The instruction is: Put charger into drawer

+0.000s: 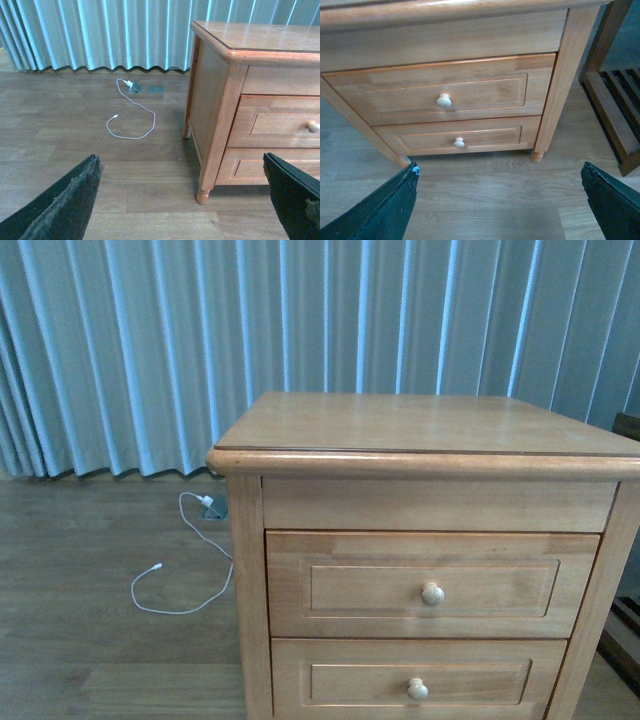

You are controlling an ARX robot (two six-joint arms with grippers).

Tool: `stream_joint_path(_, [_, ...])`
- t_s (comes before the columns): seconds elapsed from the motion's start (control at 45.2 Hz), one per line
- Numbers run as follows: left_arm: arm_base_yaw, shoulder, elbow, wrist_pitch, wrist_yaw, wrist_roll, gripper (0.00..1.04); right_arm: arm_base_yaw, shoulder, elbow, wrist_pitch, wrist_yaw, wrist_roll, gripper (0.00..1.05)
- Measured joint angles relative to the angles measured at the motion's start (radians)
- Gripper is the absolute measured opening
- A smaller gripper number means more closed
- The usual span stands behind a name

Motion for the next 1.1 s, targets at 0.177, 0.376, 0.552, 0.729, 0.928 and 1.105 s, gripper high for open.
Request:
stream_joint_path(0.177, [0.0, 0.0, 0.0, 0.0, 0.0, 0.0, 0.99, -0.034, -0.181, -0.056, -0.063, -0.014, 0.048, 0.96])
stream_joint_path(0.376, [0.0, 0.0, 0.0, 0.0, 0.0, 0.0, 0.99, -0.038, -0.189, -0.057, -0.064, -0.018, 0.059, 0.96])
stream_joint_path(0.552, [0.0, 0.0, 0.0, 0.0, 0.0, 0.0, 0.99, -0.047, -0.197, -0.177, 0.244, 0.004, -0.048, 0.8])
stream_joint_path(0.729, [0.0, 0.0, 0.0, 0.0, 0.0, 0.0, 0.99, -0.08, -0.278, -0.263, 0.352, -0.021, -0.128, 0.52])
stream_joint_path(0.928, [0.0, 0.0, 0.0, 0.0, 0.0, 0.0, 0.99, -0.17, -0.365, -0.319, 0.314, -0.116, -0.146, 0.2])
stream_joint_path(1.105, [0.0, 0.0, 0.0, 0.0, 0.0, 0.0, 0.99, -0.181, -0.444, -0.351, 0.269, -0.122, -0.151, 0.02])
